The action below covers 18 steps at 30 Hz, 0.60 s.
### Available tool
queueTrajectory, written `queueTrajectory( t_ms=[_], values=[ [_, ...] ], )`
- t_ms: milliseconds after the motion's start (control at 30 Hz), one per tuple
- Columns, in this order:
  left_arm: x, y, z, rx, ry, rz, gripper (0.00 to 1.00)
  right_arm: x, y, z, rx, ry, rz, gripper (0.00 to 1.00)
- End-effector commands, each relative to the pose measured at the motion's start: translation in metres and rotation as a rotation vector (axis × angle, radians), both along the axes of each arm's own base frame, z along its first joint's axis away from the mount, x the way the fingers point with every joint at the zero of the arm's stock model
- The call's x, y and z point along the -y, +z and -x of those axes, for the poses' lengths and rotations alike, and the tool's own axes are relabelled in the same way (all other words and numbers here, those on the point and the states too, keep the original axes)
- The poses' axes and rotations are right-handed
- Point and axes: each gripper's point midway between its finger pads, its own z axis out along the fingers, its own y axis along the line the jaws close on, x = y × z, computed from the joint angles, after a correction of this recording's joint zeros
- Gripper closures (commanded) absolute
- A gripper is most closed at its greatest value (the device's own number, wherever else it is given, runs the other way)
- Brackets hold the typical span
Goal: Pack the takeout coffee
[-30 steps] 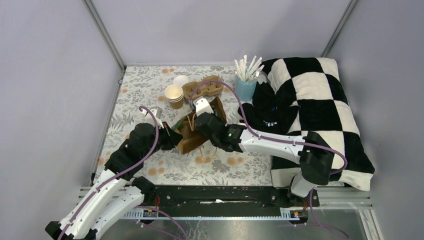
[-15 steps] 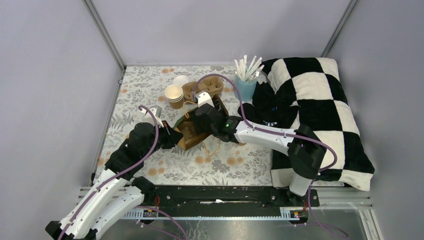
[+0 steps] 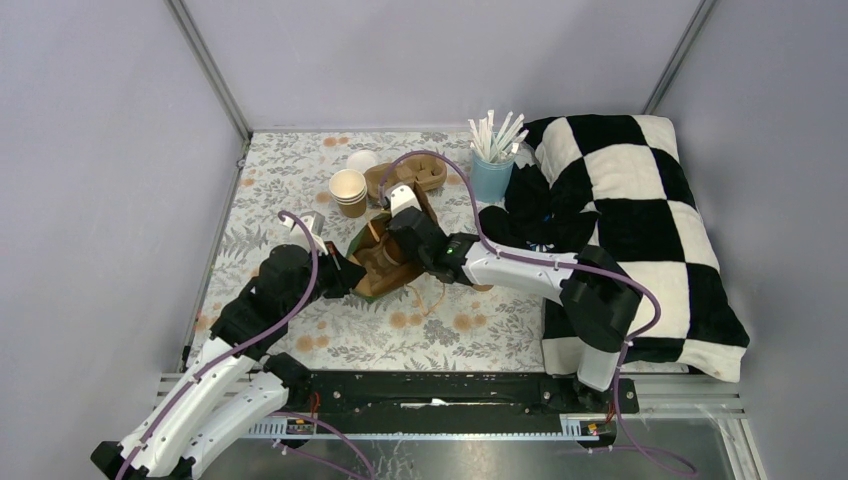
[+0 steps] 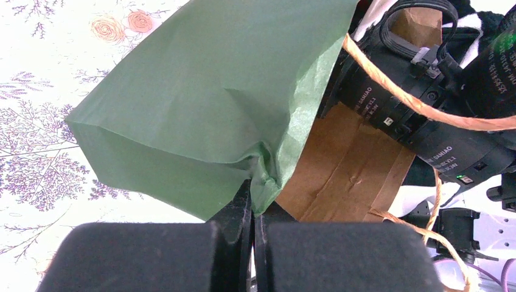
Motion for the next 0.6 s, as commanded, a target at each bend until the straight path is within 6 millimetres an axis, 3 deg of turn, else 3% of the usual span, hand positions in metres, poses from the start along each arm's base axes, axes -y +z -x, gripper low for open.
queueTrajectory(
  t_ms=[0, 300, 567],
  values=[
    [0.002, 0.009, 0.002, 0.032, -0.022, 0.01, 1.0, -0.002, -0.006, 0.002, -0.029, 0.06, 0.016, 0.63],
    [-0.004, 0.005, -0.003, 0.024, 0.022, -0.014, 1.0, 0.0, 0.036, 0.014, -0.005, 0.091, -0.003, 0.7],
    [-0.01, -0.001, -0.011, -0.003, 0.073, -0.052, 1.0, -0.01, 0.076, 0.032, 0.032, 0.134, -0.032, 0.74]
  ],
)
